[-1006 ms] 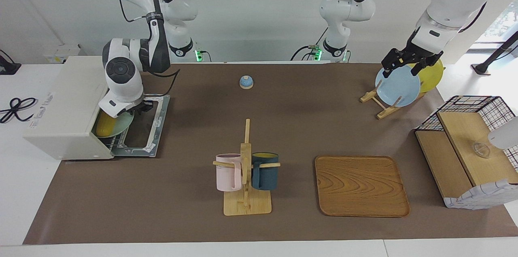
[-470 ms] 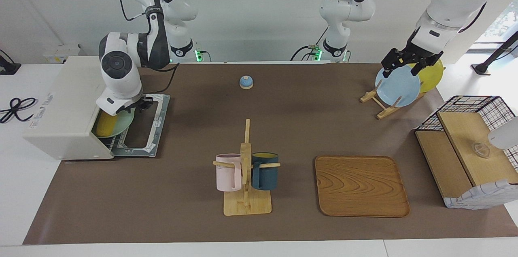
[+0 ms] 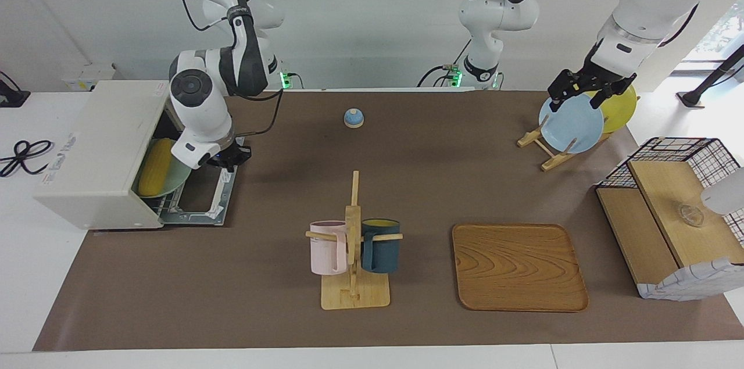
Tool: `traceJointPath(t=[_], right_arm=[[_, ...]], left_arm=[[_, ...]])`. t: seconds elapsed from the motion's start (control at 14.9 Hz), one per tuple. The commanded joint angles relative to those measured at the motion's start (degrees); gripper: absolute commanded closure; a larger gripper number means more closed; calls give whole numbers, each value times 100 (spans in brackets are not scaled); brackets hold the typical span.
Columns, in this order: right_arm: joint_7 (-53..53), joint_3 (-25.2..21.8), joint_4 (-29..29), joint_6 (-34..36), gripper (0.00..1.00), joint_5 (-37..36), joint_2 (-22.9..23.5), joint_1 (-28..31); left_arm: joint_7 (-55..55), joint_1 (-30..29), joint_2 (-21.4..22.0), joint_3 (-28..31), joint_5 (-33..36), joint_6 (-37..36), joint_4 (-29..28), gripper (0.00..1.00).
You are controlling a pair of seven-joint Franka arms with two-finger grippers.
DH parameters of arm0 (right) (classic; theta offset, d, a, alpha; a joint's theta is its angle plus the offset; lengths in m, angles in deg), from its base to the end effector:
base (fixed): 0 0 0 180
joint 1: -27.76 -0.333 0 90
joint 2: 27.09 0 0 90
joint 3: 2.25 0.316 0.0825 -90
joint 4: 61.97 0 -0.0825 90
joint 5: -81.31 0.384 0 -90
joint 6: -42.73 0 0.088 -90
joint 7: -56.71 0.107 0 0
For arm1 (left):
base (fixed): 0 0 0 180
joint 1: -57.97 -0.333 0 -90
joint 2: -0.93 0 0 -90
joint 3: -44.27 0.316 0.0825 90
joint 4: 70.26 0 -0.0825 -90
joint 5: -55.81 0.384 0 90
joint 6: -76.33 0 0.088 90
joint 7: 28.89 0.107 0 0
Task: Put corn in oven
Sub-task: 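Release the plate inside the oven and draw the right gripper out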
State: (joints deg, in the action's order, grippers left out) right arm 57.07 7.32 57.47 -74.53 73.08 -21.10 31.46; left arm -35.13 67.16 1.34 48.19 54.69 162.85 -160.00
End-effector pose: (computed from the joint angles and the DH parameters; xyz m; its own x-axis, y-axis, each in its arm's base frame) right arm 0.5460 0.0472 0.3660 0.9765 0.1617 -0.1427 0.1768 -0.9791 0.1005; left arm 0.5434 -0.0522 0.6254 0.9986 0.0158 -0.0509 0.0166 -0.9998 0.0146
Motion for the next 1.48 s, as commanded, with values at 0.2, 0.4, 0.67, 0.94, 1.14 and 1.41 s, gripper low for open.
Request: traceJointPath(t=[0.2,0.4,0.67,0.94,1.14,1.41], right_arm=[[140,18,615,-886,100,94,297,166],[122,9,651,-948,100,94,351,219],[122,-8,651,-904,100,-125,342,228],[122,-8,580,-693,100,-695,342,228],[105,-8,423,-501,100,-1092,324,254],[-289,-8,-297,273,100,-1374,359,289]], left_arm=[[53,-66,30,-31,24,-83,-17,0],[53,-66,30,-31,24,-83,-17,0],[53,-66,30,-31,24,-83,-17,0],[52,-66,30,-31,24,-83,-34,0],[53,-66,30,-31,24,-83,-17,0],[53,-66,30,-31,24,-83,-17,0]])
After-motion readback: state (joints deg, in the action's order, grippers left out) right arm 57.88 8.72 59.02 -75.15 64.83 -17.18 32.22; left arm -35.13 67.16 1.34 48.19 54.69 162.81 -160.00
